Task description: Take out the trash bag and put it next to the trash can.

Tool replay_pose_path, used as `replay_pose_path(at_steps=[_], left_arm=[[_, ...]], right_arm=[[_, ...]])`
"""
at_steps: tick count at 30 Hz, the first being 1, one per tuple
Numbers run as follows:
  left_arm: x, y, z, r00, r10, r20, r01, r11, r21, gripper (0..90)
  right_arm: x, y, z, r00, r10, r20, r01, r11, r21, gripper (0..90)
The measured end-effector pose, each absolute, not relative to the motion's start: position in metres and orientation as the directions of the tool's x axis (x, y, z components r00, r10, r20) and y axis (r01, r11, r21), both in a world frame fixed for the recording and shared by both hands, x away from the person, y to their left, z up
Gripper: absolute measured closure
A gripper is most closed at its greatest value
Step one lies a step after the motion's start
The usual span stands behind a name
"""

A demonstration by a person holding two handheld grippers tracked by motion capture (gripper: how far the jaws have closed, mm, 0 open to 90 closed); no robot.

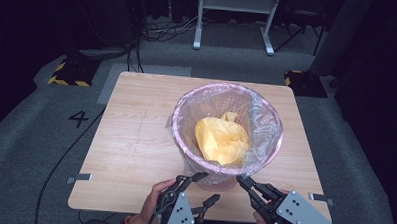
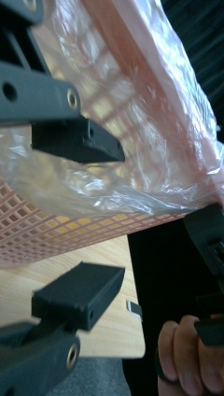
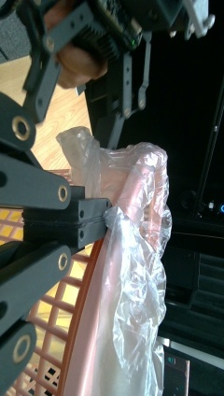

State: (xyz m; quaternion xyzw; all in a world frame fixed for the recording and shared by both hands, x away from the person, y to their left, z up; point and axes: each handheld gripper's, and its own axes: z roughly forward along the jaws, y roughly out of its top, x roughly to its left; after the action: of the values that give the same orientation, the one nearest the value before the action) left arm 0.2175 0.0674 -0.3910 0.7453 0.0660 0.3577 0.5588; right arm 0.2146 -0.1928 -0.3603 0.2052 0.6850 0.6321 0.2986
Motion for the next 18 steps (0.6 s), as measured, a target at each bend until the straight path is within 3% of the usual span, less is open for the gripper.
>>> replay_pose_path(at_steps=[4,9,14,18], left_arm=[[0.225,0.067,-0.387,0.732,0.504,0.457,-0.285,-0.383,0.879,61.8],[0.226,0.07,-0.383,0.711,0.497,0.497,-0.31,-0.413,0.856,86.7],[0.223,0.079,-0.378,0.728,0.471,0.498,-0.332,-0.393,0.857,90.0],[0.219,0.091,-0.371,0.734,0.479,0.482,-0.342,-0.353,0.871,90.0]], right_arm=[[0.214,-0.193,-0.361,-0.746,0.646,-0.16,-0.106,0.122,0.987,86.0],[0.211,-0.196,-0.363,-0.748,0.638,-0.185,-0.126,0.138,0.982,70.6],[0.214,-0.203,-0.369,-0.722,0.669,-0.177,-0.113,0.138,0.984,60.6],[0.217,-0.207,-0.372,-0.702,0.693,-0.167,-0.098,0.138,0.985,59.7]])
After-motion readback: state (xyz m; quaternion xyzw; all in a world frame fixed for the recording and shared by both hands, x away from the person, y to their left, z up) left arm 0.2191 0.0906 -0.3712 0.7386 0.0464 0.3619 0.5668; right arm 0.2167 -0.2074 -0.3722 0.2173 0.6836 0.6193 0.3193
